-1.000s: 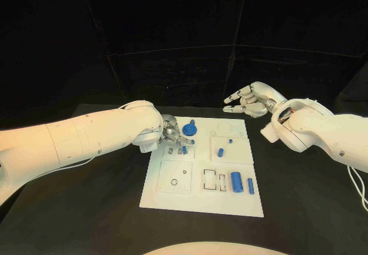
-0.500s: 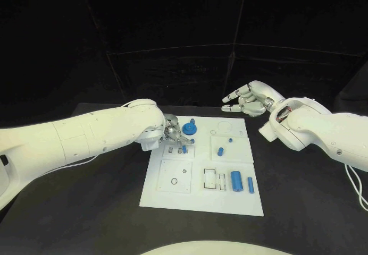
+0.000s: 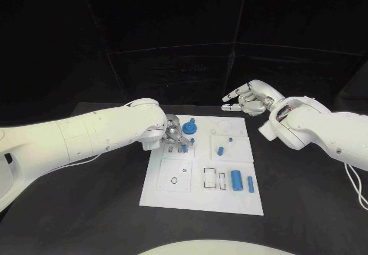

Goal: Assemble the parts on the task board

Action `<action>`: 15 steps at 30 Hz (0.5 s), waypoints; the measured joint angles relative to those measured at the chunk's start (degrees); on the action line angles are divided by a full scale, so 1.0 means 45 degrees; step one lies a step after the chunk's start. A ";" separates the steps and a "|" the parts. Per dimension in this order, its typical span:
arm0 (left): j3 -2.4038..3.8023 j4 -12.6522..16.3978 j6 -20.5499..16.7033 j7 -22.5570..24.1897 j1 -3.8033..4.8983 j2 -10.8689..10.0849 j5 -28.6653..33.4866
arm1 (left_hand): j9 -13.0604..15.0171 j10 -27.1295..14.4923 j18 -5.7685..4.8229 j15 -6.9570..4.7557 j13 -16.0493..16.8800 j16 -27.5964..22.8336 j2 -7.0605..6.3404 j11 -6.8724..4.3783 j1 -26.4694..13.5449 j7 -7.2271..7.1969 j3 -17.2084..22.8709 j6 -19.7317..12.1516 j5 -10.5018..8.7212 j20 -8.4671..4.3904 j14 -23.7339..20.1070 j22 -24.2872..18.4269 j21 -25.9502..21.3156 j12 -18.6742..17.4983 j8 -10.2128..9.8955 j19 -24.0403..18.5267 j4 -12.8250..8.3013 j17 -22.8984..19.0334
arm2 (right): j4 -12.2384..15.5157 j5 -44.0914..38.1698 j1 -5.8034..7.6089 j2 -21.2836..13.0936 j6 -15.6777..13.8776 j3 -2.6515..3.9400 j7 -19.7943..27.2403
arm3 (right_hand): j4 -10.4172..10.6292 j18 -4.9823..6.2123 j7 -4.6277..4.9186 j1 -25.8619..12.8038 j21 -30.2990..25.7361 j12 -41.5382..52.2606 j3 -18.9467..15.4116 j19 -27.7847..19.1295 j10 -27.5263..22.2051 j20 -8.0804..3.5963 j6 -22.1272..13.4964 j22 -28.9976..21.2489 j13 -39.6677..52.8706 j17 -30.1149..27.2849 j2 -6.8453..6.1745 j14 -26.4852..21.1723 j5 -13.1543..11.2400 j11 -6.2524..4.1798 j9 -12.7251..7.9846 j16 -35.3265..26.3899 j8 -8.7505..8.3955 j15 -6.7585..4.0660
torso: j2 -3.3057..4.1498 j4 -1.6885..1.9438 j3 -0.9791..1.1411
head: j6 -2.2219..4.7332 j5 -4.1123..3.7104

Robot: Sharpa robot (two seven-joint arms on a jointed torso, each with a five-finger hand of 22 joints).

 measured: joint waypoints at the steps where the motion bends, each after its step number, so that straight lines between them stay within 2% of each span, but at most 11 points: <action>1: -0.0004 -0.0007 0.0009 0.0000 -0.0002 0.0018 0.0000 | 0.0001 0.0000 0.0000 0.0000 0.0000 0.0000 0.0000 0.0000 0.0000 0.0000 0.0000 0.0000 0.0000 0.0000 0.0000 0.0000 0.0000 0.0000 0.0000 0.0000 0.0000 0.0000 | -0.0001 0.0000 0.0000 0.0005 0.0001 0.0000 0.0001 | 0.0028 0.0000 0.0000 0.0000 -0.0045 -0.0045 -0.0027 0.0000 0.0000 0.0000 0.0000 -0.0013 -0.0019 -0.0025 0.0000 0.0000 0.0000 0.0000 0.0000 0.0000 0.0000 0.0000 | 0.0001 0.0000 0.0000 | -0.0005 -0.0002; 15: -0.0025 -0.0134 0.0161 -0.0207 -0.0006 0.0131 0.0003 | 0.0204 0.0047 0.0000 0.0000 0.0037 0.0000 0.0063 -0.0047 0.0172 -0.0047 0.0163 -0.0047 0.0000 0.0002 0.0000 0.0025 0.0046 0.0051 0.0195 -0.0001 -0.0163 0.0000 | -0.0023 -0.0005 0.0000 -0.0005 0.0018 -0.0001 0.0002 | 0.0033 0.0000 0.0000 0.0000 -0.0046 -0.0062 -0.0032 0.0000 0.0000 0.0000 0.0000 -0.0019 -0.0023 -0.0036 0.0000 0.0000 0.0000 0.0000 -0.0001 0.0000 0.0000 0.0000 | 0.0009 0.0000 0.0004 | -0.0068 0.0006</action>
